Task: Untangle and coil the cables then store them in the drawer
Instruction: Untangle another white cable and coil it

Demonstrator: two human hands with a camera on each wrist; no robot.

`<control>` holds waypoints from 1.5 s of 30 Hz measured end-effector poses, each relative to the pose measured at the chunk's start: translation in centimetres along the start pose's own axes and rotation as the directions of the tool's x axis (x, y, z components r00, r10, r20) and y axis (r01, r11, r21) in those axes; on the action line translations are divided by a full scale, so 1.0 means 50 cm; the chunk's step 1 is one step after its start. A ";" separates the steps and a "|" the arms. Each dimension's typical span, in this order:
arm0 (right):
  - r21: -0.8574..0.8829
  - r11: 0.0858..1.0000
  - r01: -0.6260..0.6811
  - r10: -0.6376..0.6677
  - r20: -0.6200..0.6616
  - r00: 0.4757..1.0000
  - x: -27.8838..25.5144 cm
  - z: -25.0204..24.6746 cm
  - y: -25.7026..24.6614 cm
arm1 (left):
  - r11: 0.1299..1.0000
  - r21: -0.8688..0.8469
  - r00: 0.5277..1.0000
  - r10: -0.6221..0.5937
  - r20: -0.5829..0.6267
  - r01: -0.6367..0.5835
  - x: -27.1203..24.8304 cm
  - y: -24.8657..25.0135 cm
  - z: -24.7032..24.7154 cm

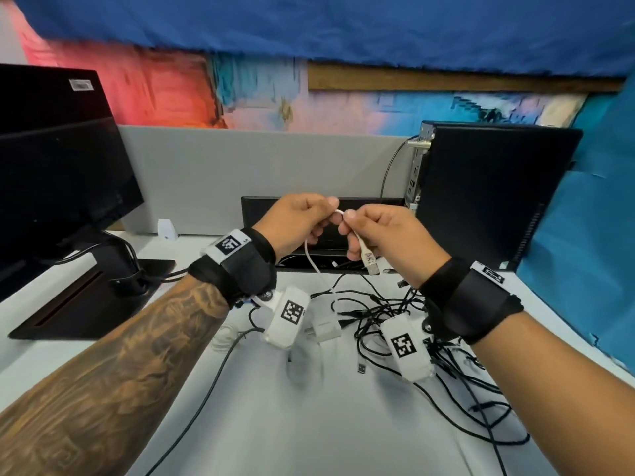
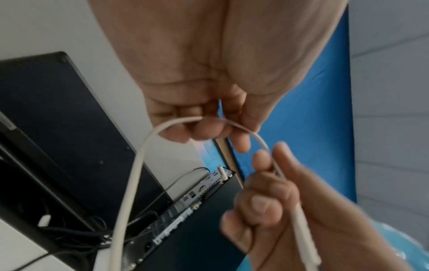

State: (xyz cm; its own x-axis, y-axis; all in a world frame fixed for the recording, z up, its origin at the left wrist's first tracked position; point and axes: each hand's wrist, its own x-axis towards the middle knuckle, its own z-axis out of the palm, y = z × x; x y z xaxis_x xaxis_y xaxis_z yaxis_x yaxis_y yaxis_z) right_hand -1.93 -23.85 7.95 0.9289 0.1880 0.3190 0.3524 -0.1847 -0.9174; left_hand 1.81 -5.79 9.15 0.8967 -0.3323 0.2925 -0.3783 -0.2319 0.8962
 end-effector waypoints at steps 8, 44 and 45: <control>-0.204 0.968 0.145 -0.164 -0.084 0.983 0.003 0.015 0.027 | 0.968 -0.207 0.984 -0.160 -0.084 0.140 -0.024 -0.031 0.022; -0.423 0.906 -0.008 0.155 0.314 0.937 -0.048 0.125 0.084 | 0.538 -0.839 0.962 -0.177 -0.209 -0.083 -0.033 -0.133 -0.028; -0.422 0.907 -0.003 0.158 0.333 0.930 -0.048 0.123 0.077 | 0.508 -0.856 0.960 -0.181 -0.216 -0.097 -0.026 -0.130 -0.029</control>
State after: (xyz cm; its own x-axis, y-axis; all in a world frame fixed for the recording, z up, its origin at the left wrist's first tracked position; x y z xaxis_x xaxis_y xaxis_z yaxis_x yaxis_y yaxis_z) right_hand -3.50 -19.07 2.20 0.8815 0.4665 0.0727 0.3646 -0.5747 -0.7327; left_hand 3.42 -2.52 3.43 0.9785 -0.0795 0.1906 -0.0822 0.6969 0.7124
